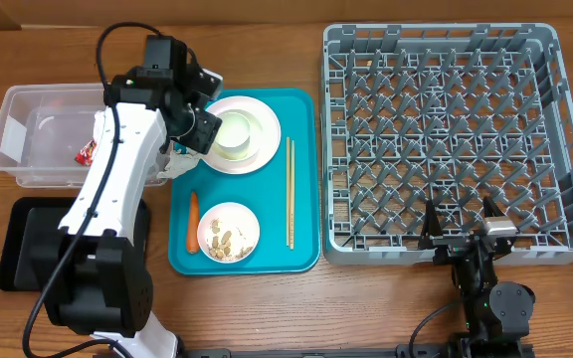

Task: Sort waste into correct bins and load items into the dishwasher
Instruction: 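Grasp the remaining tissue beside the plate with the left gripper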

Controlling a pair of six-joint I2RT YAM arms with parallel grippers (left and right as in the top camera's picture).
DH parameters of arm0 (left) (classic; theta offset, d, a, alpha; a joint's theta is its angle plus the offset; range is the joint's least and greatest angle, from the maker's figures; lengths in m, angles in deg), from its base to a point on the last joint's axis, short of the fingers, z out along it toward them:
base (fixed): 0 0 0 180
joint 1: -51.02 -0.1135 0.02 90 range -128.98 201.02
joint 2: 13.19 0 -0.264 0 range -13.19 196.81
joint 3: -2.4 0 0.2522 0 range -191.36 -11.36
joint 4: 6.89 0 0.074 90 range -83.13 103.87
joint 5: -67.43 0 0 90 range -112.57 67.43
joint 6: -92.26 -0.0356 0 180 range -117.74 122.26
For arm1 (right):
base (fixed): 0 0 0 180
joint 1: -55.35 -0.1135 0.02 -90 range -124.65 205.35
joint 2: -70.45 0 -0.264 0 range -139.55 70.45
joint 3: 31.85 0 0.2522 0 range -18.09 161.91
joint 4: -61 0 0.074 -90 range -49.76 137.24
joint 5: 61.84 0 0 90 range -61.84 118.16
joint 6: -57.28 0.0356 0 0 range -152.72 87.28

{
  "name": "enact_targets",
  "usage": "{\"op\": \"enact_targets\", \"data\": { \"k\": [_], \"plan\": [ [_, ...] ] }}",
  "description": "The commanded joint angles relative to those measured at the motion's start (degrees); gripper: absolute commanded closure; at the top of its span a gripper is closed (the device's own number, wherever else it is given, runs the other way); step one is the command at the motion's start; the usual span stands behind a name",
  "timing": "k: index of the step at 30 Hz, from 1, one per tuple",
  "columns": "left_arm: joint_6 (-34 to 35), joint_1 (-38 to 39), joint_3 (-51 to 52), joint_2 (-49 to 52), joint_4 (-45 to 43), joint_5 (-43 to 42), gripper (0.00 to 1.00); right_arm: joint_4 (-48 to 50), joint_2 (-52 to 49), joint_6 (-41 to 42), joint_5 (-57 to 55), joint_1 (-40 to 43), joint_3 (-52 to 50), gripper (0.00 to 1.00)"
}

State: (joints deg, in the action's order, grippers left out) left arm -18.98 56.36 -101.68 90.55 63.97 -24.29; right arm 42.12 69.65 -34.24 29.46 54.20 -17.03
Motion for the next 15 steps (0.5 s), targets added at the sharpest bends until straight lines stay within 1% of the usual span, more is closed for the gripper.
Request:
{"op": "enact_targets", "data": {
  "k": [1,6,11,15],
  "plan": [
    [-9.16,-0.07,-0.33,0.13,0.37,0.26,0.36,0.44,0.63,-0.02,0.31,0.2,-0.61,0.0],
    [-15.21,-0.09,0.83,0.13,0.11,2.23,0.41,0.44,0.63,-0.02,0.31,0.2,-0.61,0.0],
    [-17.14,-0.09,1.97,0.48,-1.66,2.08,0.44,0.44,0.63,-0.02,0.31,0.2,-0.61,0.0],
    [-20.63,-0.13,3.5,2.47,-1.73,2.32,0.44,0.44,0.63,-0.02,0.31,0.2,-0.61,0.0]
  ]
}}
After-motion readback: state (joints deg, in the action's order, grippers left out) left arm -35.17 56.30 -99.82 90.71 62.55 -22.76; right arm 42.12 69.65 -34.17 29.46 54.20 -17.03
